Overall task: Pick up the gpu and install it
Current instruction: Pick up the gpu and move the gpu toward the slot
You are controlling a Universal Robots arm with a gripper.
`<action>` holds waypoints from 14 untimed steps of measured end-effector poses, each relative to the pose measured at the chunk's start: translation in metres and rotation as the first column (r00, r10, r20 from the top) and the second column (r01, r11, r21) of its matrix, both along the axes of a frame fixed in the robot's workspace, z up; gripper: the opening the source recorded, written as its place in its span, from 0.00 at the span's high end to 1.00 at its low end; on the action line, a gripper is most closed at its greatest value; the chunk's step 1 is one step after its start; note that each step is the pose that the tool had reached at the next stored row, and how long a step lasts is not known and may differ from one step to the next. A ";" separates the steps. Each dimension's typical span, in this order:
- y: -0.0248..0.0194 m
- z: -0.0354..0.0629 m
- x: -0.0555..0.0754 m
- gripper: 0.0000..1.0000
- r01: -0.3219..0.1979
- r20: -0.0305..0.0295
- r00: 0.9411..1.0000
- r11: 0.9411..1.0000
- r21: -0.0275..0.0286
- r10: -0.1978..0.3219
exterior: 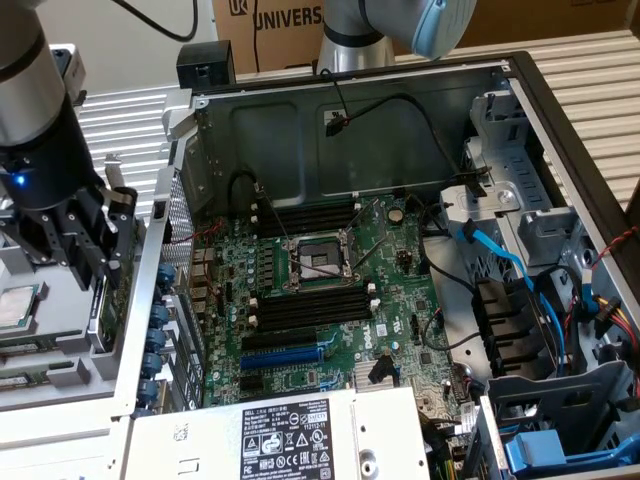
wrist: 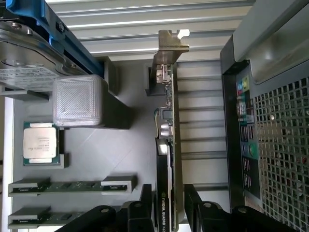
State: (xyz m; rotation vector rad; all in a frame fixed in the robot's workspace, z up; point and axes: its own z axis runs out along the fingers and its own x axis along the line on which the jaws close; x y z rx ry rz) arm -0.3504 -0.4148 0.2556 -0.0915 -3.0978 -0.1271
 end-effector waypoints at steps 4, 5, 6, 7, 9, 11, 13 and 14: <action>0.0016 -0.0055 -0.001 0.60 0.000 -0.004 1.000 1.000 0.002 0.000; 0.0032 -0.0072 -0.001 0.60 0.000 -0.006 1.000 1.000 0.002 0.000; 0.0054 -0.0092 -0.001 0.60 0.000 -0.007 1.000 1.000 0.002 0.000; 0.0065 -0.0104 -0.001 0.60 0.000 -0.009 1.000 1.000 0.002 0.000; 0.0073 -0.0129 -0.001 0.60 0.000 -0.013 1.000 1.000 0.002 0.000; 0.0075 -0.0151 -0.001 0.60 0.000 -0.018 1.000 1.000 0.002 0.000; 0.0074 -0.0151 -0.001 0.60 0.000 -0.018 1.000 1.000 0.002 0.000; 0.0074 -0.0151 -0.001 0.60 0.000 -0.018 1.000 1.000 0.002 0.000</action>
